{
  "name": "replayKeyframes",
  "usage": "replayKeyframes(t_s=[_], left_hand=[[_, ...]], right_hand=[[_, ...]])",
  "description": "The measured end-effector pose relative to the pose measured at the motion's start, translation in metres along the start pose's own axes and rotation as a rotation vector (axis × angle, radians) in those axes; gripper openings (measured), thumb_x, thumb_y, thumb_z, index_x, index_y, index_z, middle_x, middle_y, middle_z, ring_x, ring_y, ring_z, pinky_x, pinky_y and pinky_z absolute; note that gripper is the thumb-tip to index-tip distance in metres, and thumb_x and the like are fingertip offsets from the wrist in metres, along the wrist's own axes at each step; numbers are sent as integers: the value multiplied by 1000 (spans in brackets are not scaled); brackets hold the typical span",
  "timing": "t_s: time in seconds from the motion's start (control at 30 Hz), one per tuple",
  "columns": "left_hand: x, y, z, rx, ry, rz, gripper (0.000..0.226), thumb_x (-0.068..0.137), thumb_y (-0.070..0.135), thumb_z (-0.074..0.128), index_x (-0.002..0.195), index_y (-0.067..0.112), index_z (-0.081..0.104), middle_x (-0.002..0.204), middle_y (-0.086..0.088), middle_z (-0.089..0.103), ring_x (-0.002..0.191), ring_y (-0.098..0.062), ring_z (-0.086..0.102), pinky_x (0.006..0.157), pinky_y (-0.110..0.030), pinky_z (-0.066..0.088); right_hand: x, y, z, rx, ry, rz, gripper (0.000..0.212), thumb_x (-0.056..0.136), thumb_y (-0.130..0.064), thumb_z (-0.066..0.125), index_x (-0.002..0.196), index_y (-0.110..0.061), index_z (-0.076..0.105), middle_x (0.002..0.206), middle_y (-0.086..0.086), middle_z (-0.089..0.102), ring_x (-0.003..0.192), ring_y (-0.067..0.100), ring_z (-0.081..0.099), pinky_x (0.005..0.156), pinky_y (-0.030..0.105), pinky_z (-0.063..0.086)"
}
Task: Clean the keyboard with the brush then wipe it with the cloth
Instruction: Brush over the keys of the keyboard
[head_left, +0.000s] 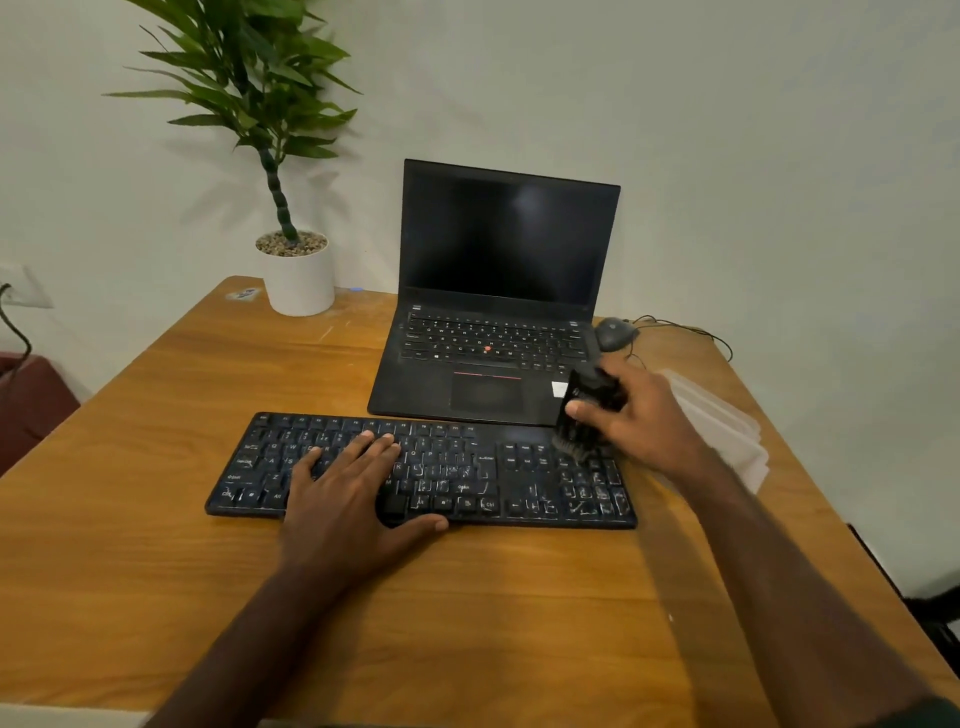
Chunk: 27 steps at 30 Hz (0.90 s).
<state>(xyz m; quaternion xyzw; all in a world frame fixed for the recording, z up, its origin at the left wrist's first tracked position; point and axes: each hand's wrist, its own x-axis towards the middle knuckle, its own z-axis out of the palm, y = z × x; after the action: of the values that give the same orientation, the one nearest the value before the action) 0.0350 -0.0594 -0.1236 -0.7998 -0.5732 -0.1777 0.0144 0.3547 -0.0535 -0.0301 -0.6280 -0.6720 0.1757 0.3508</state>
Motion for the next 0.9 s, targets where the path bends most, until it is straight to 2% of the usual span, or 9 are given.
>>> replayKeyframes(t_s=[0.13, 0.27, 0.4, 0.5, 0.57, 0.6, 0.73, 0.8, 0.9], left_hand=[[0, -1, 0, -1, 5, 1, 112, 67, 101, 23, 142, 24, 53, 148, 4, 50, 141, -12, 39, 117, -51, 20], [0, -1, 2, 3, 5, 1, 110, 68, 100, 24, 140, 23, 55, 147, 2, 52, 139, -13, 43, 116, -53, 24], [0, -1, 2, 6, 7, 7, 109, 69, 100, 27, 139, 22, 56, 145, 2, 54, 138, -14, 45, 115, -53, 25], [0, -2, 2, 9, 13, 14, 109, 69, 99, 28, 139, 21, 57, 144, 1, 55, 138, -15, 45, 114, -54, 25], [0, -2, 2, 6, 18, 13, 108, 69, 99, 28, 138, 20, 57, 144, 1, 55, 137, -15, 46, 114, -55, 26], [1, -2, 3, 7, 19, 11, 109, 69, 99, 27, 138, 20, 57, 144, 1, 55, 137, -16, 46, 114, -55, 27], [1, -3, 3, -1, 4, 11, 109, 69, 99, 28, 140, 21, 55, 146, 2, 53, 138, -15, 44, 115, -54, 25], [1, -3, 3, -1, 7, 11, 109, 69, 99, 28, 140, 21, 55, 146, 2, 52, 139, -14, 43, 115, -54, 24], [1, -2, 3, -1, 8, 11, 110, 68, 100, 27, 140, 22, 55, 146, 2, 52, 139, -14, 43, 115, -54, 24]], right_hand=[[-5, 8, 0, 47, -153, 33, 29, 86, -24, 79, 110, -16, 64, 101, 0, 71, 91, 9, 68, 74, 23, 54], [-1, 12, -26, 5, 0, 51, 27, 84, -21, 81, 105, -26, 66, 99, -8, 70, 90, 4, 64, 74, 24, 48], [-3, 17, -11, -107, -88, 63, 33, 84, -25, 80, 113, -19, 65, 104, -3, 70, 96, 11, 65, 83, 30, 52], [-3, 14, 1, 6, -54, 36, 29, 84, -23, 81, 107, -20, 65, 98, -7, 68, 92, 8, 66, 79, 32, 55], [-3, 19, 0, 93, 10, 32, 30, 83, -23, 82, 109, -20, 65, 101, -3, 69, 94, 13, 68, 80, 40, 59], [-3, 21, -2, 103, 12, 14, 32, 84, -22, 81, 111, -18, 65, 102, -1, 70, 95, 15, 68, 81, 39, 59], [-10, 21, -13, 41, -179, -85, 35, 86, -19, 79, 118, -14, 64, 105, 0, 72, 96, 6, 68, 80, 21, 55], [-6, 22, -25, -57, -237, -56, 38, 86, -19, 79, 121, -19, 64, 109, -4, 72, 99, 3, 67, 88, 26, 56], [2, 26, -43, -145, -209, -52, 37, 84, -20, 81, 117, -26, 65, 108, -11, 72, 101, 5, 66, 90, 36, 56]])
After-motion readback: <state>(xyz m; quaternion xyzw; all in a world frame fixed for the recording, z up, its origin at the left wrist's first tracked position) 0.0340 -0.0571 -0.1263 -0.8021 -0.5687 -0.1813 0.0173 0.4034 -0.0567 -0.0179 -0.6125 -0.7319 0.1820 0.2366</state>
